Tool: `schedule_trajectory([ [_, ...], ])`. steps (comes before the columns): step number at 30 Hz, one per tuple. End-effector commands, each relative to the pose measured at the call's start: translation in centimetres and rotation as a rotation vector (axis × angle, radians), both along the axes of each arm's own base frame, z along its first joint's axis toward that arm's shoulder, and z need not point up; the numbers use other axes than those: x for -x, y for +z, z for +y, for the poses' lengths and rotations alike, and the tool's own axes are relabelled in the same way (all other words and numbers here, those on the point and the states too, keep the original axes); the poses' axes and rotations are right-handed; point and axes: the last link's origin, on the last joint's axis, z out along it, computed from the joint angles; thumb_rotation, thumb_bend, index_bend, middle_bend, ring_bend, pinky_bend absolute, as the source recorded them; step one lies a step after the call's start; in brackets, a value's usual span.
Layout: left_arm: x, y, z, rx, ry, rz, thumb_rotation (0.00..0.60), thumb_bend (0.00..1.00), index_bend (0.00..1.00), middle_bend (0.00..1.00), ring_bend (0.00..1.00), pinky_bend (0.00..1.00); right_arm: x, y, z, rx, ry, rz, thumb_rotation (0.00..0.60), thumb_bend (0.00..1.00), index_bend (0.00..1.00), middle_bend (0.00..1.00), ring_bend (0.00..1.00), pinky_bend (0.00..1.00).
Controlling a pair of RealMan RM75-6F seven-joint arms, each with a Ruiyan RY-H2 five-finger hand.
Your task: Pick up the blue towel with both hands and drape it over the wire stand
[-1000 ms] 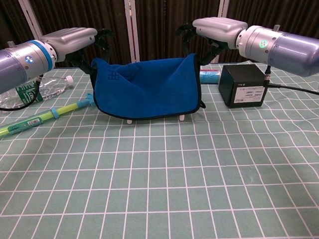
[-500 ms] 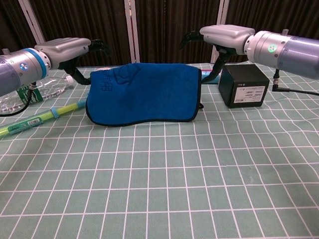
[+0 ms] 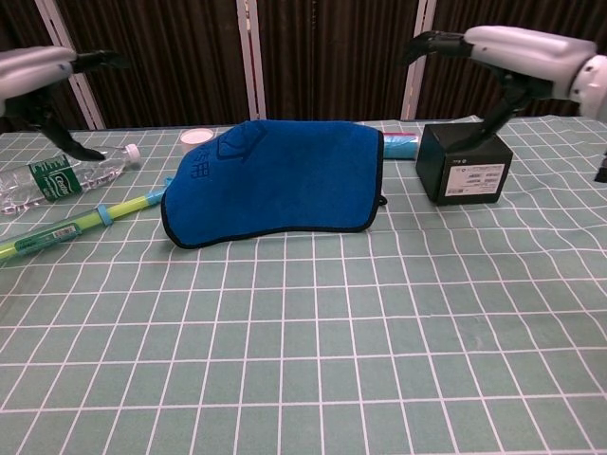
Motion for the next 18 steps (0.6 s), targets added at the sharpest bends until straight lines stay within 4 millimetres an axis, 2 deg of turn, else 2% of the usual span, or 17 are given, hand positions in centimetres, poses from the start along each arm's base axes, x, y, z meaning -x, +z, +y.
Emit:
schedule_trajectory([
  [1, 2.5, 4.1, -4.3, -0.07, 0.063, -0.008, 0.6, 0.09, 0.0, 0.0, 0.0, 0.0, 4.3, 4.9, 5.4, 0.094, -0.132, 0.003, 0.6, 0.0, 0.08, 0.0, 0.0, 0.0],
  [6, 4.0, 7.3, -9.9, -0.137, 0.099, 0.013, 0.6, 0.04, 0.0, 0.0, 0.0, 0.0, 6.7, 7.8, 10.8, 0.188, -0.251, 0.01, 0.6, 0.0, 0.02, 0.0, 0.0, 0.0],
  [10, 4.9, 8.6, -13.7, -0.148, 0.146, 0.046, 0.6, 0.04, 0.0, 0.0, 0.0, 0.0, 8.4, 8.7, 14.6, 0.226, -0.306, 0.005, 0.6, 0.0, 0.02, 0.0, 0.0, 0.0],
  [13, 5.3, 9.1, -15.9, -0.154, 0.164, 0.068, 0.6, 0.03, 0.0, 0.0, 0.0, 0.0, 9.4, 9.0, 16.8, 0.239, -0.329, 0.007, 0.6, 0.0, 0.02, 0.0, 0.0, 0.0],
  [18, 5.6, 9.5, -18.2, -0.175, 0.156, 0.07, 0.6, 0.03, 0.0, 0.0, 0.0, 0.0, 10.7, 9.2, 18.8, 0.248, -0.346, 0.008, 0.6, 0.0, 0.02, 0.0, 0.0, 0.0],
])
